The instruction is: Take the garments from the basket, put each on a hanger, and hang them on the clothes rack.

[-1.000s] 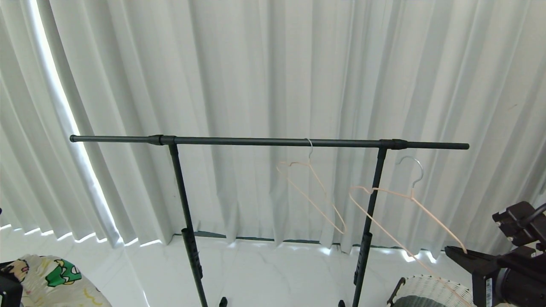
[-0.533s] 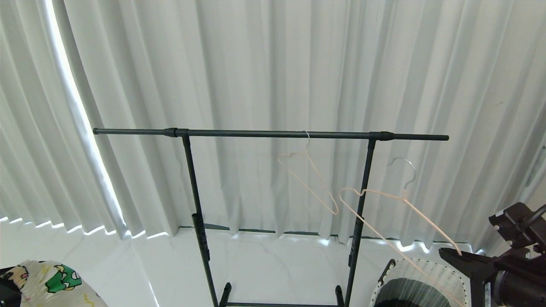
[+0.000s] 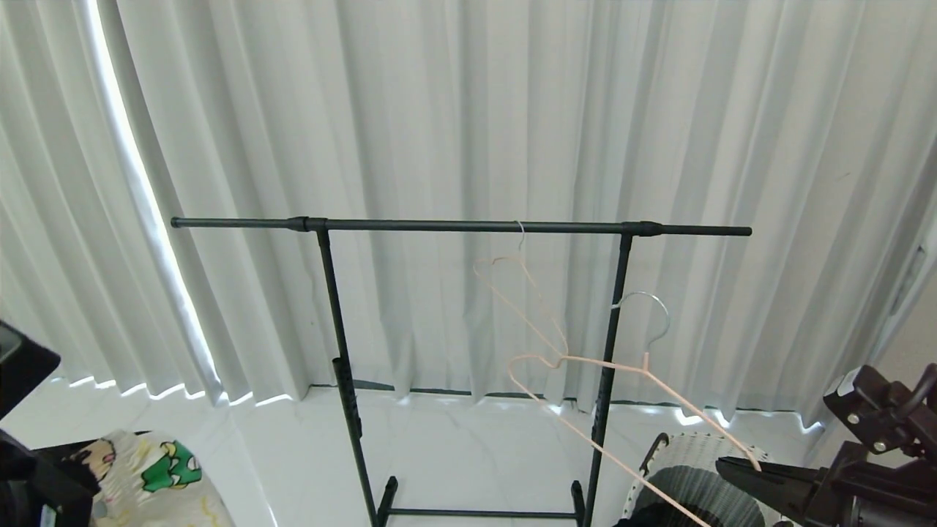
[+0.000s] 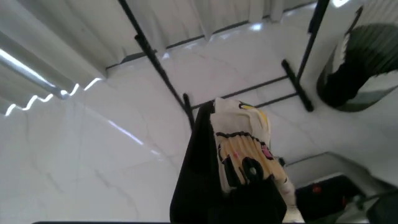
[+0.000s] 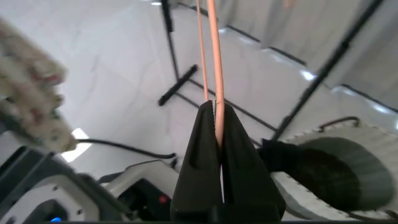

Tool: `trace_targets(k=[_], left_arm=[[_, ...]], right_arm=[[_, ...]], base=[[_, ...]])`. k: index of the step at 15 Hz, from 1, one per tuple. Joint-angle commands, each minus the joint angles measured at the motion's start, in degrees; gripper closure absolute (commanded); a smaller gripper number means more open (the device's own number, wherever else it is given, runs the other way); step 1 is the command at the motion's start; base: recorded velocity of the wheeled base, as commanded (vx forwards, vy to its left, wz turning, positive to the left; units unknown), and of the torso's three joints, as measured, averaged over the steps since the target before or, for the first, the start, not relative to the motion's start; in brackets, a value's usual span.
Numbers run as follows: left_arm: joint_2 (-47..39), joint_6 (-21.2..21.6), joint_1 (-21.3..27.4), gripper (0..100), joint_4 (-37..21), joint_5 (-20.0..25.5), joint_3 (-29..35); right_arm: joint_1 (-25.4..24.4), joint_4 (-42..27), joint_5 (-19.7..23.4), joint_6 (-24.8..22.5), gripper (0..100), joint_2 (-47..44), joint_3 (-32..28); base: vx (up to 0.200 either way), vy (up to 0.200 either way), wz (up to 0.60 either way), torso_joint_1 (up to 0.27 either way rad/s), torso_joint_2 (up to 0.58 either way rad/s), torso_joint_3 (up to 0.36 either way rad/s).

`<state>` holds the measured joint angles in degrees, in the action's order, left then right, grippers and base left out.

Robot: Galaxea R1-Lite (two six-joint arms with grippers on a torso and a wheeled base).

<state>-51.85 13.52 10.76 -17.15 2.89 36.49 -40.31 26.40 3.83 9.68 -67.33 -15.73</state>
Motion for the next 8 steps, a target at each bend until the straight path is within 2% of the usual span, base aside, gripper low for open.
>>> trace_targets(k=[1, 3, 6, 8], left_arm=[[-9.2, -5.3, 4.2, 100, 4.4, -3.2, 3.8], [-19.4, -11.6, 9.8, 100, 8.2, -12.7, 10.6], [-34.6, -20.7, 18.1, 100, 13.0, -24.0, 16.5], [-44.3, -24.1, 18.6, 100, 15.7, -31.5, 20.7]], right_arm=[[-1.5, 0.2, 1.4, 0.6, 100, -0.9, 0.0], [-2.4, 2.8, 2.5, 2.3, 100, -3.3, -0.5], [-4.2, 13.1, 3.4, 4.5, 100, -10.1, -0.6], [-6.3, 18.8, 3.5, 4.8, 100, -13.5, -0.7]], base=[[0.000, 0.000, 0.00, 0.000, 0.00, 0.000], [0.000, 0.000, 0.00, 0.000, 0.00, 0.000], [0.000, 0.000, 0.00, 0.000, 0.00, 0.000], [0.000, 0.000, 0.00, 0.000, 0.00, 0.000]])
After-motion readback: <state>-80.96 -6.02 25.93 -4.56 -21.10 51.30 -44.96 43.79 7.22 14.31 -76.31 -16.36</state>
